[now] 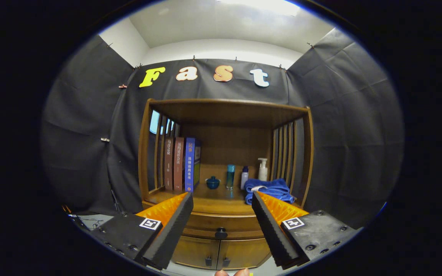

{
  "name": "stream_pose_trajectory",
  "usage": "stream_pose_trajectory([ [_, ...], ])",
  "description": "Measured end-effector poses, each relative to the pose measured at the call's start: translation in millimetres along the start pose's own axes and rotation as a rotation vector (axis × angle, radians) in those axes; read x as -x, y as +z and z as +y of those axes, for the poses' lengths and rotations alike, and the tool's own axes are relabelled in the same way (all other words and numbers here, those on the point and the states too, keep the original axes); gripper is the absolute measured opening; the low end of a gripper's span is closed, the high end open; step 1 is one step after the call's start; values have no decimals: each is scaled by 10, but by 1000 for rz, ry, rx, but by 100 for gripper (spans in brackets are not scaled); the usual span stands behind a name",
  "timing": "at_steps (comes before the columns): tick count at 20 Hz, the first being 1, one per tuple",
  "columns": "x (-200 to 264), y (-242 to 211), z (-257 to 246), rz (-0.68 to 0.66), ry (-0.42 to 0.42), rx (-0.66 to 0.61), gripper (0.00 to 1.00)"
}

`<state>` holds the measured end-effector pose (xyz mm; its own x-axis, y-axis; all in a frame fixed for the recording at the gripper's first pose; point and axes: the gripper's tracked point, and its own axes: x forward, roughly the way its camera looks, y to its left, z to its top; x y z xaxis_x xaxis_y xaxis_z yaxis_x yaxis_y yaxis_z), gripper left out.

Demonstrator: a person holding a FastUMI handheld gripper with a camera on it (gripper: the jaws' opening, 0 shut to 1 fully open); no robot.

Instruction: Pull open the drawer, take out the items inside it, and place them on the countertop above the cabinet.

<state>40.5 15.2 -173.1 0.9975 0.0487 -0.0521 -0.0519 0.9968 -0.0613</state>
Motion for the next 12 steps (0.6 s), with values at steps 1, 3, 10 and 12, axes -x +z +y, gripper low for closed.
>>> stream_pose_trajectory([
  [1, -64, -183, -6, 22, 3, -6, 99],
  [3, -221, -561, -21, 81, -1, -5, 99],
  [10, -797, -1599, -75, 267, -13, -21, 99],
  [12, -922, -1751, -48, 285, -7, -34, 99],
])
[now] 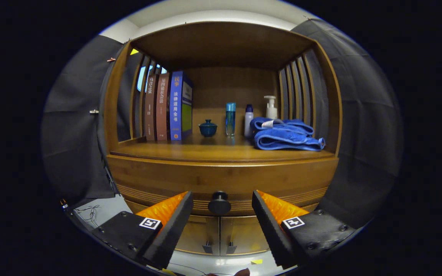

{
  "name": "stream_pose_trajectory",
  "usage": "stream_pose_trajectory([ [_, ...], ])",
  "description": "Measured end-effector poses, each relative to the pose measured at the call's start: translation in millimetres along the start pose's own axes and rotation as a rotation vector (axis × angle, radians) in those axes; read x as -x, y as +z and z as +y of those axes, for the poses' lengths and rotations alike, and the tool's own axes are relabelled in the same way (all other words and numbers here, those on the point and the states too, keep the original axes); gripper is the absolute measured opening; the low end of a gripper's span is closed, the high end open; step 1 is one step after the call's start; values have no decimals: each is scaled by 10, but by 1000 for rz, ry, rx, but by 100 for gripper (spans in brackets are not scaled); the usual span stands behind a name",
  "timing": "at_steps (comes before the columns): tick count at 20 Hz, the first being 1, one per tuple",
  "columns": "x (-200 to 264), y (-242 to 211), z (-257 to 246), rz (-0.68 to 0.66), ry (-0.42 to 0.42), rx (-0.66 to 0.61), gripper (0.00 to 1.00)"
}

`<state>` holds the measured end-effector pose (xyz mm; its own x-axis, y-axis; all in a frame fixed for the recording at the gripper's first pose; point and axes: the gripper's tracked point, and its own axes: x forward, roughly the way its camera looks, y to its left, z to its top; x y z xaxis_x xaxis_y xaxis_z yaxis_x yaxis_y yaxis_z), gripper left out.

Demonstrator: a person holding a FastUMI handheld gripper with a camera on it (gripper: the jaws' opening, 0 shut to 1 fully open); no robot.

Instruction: Pull open the drawer, take out the items inside it, and place them on the countertop above the cabinet.

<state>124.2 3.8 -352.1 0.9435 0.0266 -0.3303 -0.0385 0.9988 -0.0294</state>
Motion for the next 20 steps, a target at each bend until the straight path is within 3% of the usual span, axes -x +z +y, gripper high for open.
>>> stream_pose_trajectory([
  [3, -269, -203, 49, 58, 7, 6, 96],
  [7, -376, -295, 14, 85, 20, -31, 58],
  [12, -409, -341, 18, 93, 18, -42, 39],
  [13, -399, -340, 24, 99, 15, -45, 31],
  [20, 61, -391, 28, 125, -1, -44, 31],
])
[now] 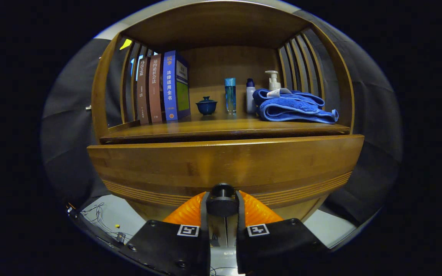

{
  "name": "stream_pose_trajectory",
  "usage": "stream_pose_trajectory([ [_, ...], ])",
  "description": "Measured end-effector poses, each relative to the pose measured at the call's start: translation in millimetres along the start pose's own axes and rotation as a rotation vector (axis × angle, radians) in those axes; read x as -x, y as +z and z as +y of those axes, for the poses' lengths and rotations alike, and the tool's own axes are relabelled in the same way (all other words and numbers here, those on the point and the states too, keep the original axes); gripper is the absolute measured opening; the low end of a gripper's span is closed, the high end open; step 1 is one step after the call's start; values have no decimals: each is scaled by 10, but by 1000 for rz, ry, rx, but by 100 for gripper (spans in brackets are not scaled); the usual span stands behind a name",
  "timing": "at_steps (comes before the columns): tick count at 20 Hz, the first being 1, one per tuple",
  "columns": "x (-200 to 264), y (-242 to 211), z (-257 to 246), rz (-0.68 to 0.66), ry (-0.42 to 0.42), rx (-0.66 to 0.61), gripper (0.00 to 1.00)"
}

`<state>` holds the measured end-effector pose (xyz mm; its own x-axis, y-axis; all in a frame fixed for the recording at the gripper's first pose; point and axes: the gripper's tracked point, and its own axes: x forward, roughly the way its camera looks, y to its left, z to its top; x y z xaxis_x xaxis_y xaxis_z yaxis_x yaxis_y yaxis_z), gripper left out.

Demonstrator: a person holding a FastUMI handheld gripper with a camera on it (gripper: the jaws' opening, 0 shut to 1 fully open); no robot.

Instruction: Pull open the drawer, take out the items inside it, and place them on the countertop above the cabinet.

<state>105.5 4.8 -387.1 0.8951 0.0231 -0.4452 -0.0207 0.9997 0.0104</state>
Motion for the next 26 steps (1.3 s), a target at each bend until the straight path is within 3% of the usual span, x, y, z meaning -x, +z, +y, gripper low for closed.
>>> stream_pose_trajectory([
  [10, 819, -231, 11, 6, -15, 19, 31],
  [22, 1204, -456, 37, 30, -16, 7, 31],
  [24, 1228, -467, 24, 46, -21, 9, 39],
  [26, 1303, -410, 3, 52, -30, 23, 60],
])
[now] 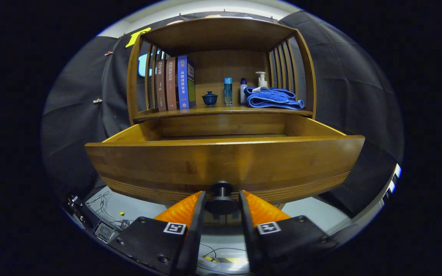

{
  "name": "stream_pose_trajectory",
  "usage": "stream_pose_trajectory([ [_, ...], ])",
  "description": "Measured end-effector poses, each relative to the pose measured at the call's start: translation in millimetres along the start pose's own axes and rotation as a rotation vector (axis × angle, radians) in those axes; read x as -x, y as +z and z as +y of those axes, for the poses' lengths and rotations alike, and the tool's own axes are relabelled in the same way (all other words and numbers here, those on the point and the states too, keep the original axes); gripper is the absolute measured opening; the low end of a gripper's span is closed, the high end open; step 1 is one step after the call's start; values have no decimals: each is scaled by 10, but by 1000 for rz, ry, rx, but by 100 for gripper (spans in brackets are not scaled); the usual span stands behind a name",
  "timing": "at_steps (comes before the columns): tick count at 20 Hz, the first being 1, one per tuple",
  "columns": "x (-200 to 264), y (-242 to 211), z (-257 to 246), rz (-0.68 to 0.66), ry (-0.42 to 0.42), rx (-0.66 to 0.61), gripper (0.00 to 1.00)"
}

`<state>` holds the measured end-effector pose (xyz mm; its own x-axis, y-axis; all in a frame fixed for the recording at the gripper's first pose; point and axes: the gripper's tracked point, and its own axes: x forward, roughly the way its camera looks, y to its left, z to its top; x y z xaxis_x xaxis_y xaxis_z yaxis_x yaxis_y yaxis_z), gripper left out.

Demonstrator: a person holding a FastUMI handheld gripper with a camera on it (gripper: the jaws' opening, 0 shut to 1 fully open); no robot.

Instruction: Pull open the drawer, take out the items inside it, and place them on the countertop above the cabinet.

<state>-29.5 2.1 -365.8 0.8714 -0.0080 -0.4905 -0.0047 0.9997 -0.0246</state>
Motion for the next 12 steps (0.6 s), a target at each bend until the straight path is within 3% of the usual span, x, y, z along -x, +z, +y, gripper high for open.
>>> stream_pose_trajectory([
  [4, 196, 317, -15, -24, 4, -44, 100],
  [9, 303, 971, 34, -37, 47, -52, 100],
  [12, 188, 1218, -47, 55, 31, -40, 100],
])
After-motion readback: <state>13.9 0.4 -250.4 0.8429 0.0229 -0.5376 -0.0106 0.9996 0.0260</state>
